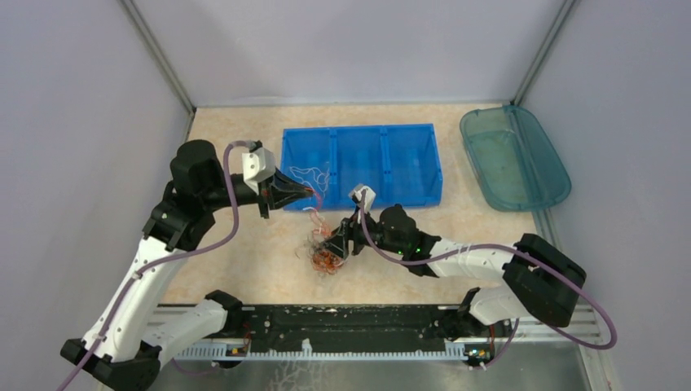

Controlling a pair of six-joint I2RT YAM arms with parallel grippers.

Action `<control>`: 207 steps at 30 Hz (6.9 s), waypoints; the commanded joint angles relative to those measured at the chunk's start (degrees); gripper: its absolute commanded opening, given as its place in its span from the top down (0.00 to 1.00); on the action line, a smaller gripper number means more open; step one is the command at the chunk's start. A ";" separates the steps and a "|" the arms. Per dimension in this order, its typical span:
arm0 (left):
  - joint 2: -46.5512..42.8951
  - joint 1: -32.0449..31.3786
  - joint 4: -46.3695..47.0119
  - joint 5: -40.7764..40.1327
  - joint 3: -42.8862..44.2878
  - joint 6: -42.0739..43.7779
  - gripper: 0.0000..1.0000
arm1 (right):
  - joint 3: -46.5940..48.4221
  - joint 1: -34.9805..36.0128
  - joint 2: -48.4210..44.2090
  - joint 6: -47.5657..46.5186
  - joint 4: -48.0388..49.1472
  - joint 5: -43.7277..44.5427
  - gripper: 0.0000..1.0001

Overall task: Untangle the cables
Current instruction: Untie the cable, then place the cable in the bin, then untie the cable.

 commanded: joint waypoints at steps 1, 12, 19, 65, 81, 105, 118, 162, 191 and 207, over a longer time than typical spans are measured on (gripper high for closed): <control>-0.99 -0.43 1.82 0.74 2.70 -0.80 1.00 | -1.29 0.39 -3.36 1.80 1.19 0.99 0.41; -2.97 -0.44 7.45 -2.70 3.61 -0.76 1.00 | -1.61 0.27 -10.66 -0.46 -6.17 4.14 0.37; -1.33 -0.37 9.27 -2.70 7.38 -2.72 1.00 | 2.79 0.26 -10.55 -2.38 -8.43 3.31 0.36; 1.91 -0.38 15.91 -3.78 11.04 -1.91 1.00 | 5.02 0.36 -16.51 -1.74 -15.58 16.96 0.17; 23.05 -0.86 26.86 -6.85 10.86 -4.57 1.00 | 2.01 -8.84 -23.04 3.84 -32.63 33.06 0.15; 51.86 -3.25 21.08 -19.82 23.83 8.88 0.99 | 4.20 -9.23 -28.13 5.04 -38.76 35.51 0.18; 52.30 -3.33 15.04 -27.78 26.73 10.46 0.58 | 7.98 -9.23 -25.45 3.53 -42.20 34.59 0.16; 22.28 5.19 -13.24 -31.20 14.43 7.40 0.00 | 12.08 -3.13 -1.94 4.46 -26.78 12.21 0.21; 10.42 8.72 -16.07 -11.59 -4.28 25.52 0.00 | 10.79 1.57 11.03 7.89 -18.54 7.47 0.40; 6.63 8.06 -21.38 -8.35 -14.72 37.58 0.00 | 9.33 1.67 4.42 6.41 -23.30 10.50 0.48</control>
